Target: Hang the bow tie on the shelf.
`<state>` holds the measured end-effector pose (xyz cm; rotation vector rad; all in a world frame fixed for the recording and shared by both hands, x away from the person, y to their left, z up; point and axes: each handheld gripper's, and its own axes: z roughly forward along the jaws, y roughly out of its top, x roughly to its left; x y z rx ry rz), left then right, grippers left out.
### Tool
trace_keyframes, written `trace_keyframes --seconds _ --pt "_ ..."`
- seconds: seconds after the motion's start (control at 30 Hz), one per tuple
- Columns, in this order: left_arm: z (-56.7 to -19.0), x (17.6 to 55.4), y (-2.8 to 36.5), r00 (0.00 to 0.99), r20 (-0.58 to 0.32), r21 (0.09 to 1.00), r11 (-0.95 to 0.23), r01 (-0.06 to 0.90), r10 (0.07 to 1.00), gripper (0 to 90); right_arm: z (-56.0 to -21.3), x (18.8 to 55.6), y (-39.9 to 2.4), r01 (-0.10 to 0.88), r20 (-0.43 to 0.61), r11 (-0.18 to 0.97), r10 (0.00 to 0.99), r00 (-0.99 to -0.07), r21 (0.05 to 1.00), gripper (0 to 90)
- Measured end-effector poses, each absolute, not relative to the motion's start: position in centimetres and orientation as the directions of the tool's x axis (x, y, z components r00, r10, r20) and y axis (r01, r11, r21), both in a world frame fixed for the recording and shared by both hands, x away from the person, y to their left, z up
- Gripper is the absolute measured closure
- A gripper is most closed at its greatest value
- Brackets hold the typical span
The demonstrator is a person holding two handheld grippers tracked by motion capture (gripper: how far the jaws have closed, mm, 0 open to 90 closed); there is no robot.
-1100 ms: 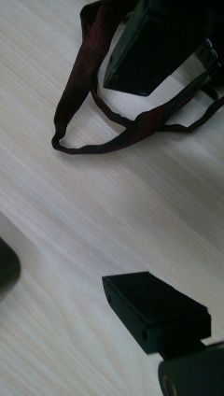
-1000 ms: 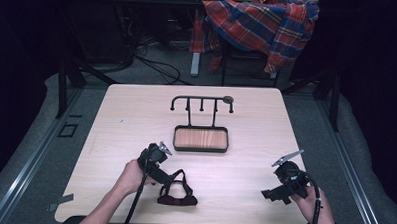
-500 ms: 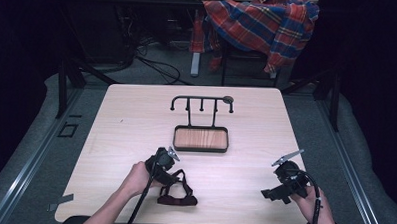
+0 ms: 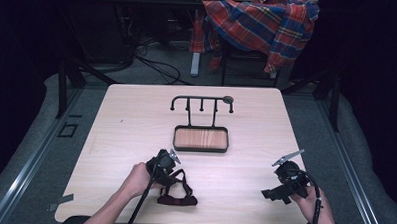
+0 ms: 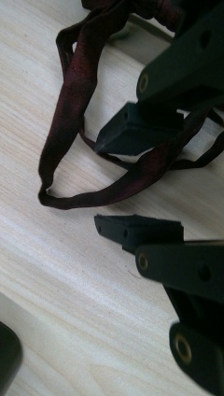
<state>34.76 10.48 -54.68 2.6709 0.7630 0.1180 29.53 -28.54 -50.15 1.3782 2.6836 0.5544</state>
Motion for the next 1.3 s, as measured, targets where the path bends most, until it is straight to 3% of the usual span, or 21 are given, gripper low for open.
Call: trace_keyframes --seconds 0.37,0.4,0.8,1.0,1.3 --pt "-54.8 34.6 10.3 0.862 -0.017 0.344 -0.807 0.480 0.506 76.1 -50.4 29.3 -28.3 0.779 0.119 0.496 0.810 -0.575 0.384 15.3" --pt "-54.8 34.5 10.3 0.865 -0.017 0.342 -0.810 0.477 0.502 77.7 -50.1 29.6 -28.5 0.766 0.103 0.545 0.788 -0.607 0.342 15.3" --pt "-54.8 34.2 10.1 0.876 -0.004 0.329 -0.827 0.456 0.482 87.4 -50.2 29.5 -28.5 0.774 0.106 0.530 0.797 -0.594 0.347 15.3" --pt "-54.0 34.1 10.6 0.868 0.005 0.369 -0.808 0.460 0.496 87.9 -50.2 29.5 -28.5 0.771 0.104 0.531 0.796 -0.596 0.352 15.4" --pt "-51.3 33.1 11.7 0.846 0.054 0.498 -0.749 0.437 0.530 87.9 -50.3 29.5 -28.3 0.767 0.099 0.537 0.793 -0.601 0.351 15.4"
